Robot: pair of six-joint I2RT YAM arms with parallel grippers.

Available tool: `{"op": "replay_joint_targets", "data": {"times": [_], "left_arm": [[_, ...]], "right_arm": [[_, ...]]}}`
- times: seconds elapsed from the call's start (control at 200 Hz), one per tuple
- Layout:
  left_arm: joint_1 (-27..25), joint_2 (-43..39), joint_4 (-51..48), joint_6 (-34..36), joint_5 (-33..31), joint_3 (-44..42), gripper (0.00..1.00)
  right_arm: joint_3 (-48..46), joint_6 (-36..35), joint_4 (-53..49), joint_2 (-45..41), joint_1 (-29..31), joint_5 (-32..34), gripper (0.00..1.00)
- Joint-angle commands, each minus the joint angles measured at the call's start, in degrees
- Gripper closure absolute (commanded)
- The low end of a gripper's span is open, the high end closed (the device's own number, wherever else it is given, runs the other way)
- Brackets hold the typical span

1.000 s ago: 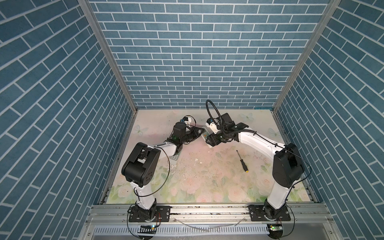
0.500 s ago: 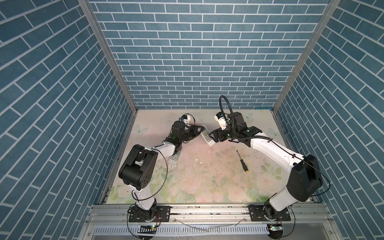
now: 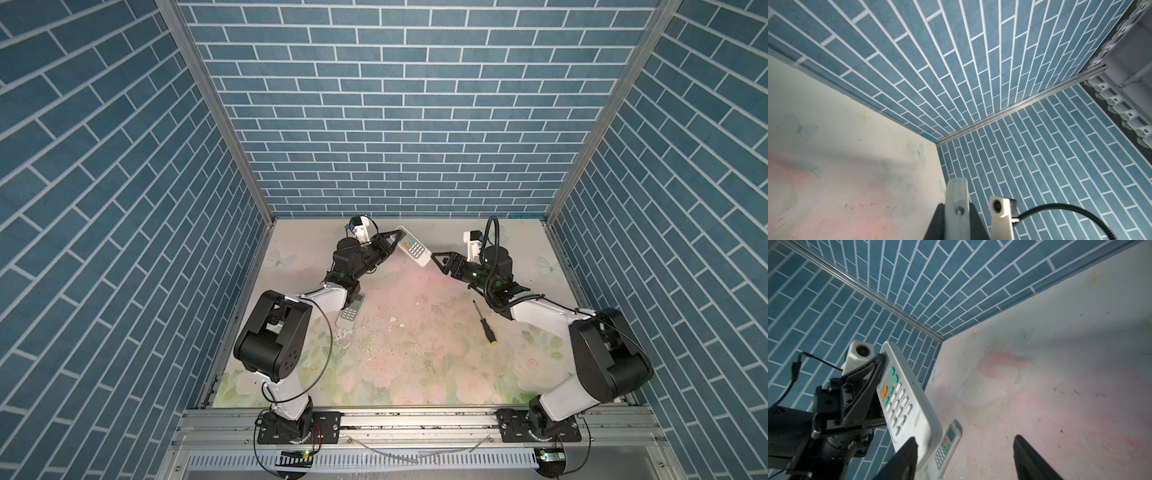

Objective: Unload the batteries from the remote control

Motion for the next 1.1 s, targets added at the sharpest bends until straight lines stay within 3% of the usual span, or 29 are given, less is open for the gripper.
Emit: {"op": "replay_joint_targets", "data": {"times": [0.0,0.135,0.43,1.095], "left_arm": [[0.2,1.3,6.4,-3.7,-1.0,1.9,1.00],[0.0,0.9,5.3,-3.1,-1.1,1.7,1.00],[-1.0,1.9,5.2,-2.7,-2.1,2.5,1.00],[-2.4,4.8,9.3,-3.6,-3.1,3.2,1.00]], "right_arm": [[-0.3,12.4,23.9,4.9,0.1,-4.4,0.30],[0.1,13.4,29.2,7.3,0.4,-5.1,0.31],[4.3,13.7,28.8,10.2,1.7,-8.1,0.36],[6.7,14.7,27.6,10.6,2.5,-10.1,0.68]]}}
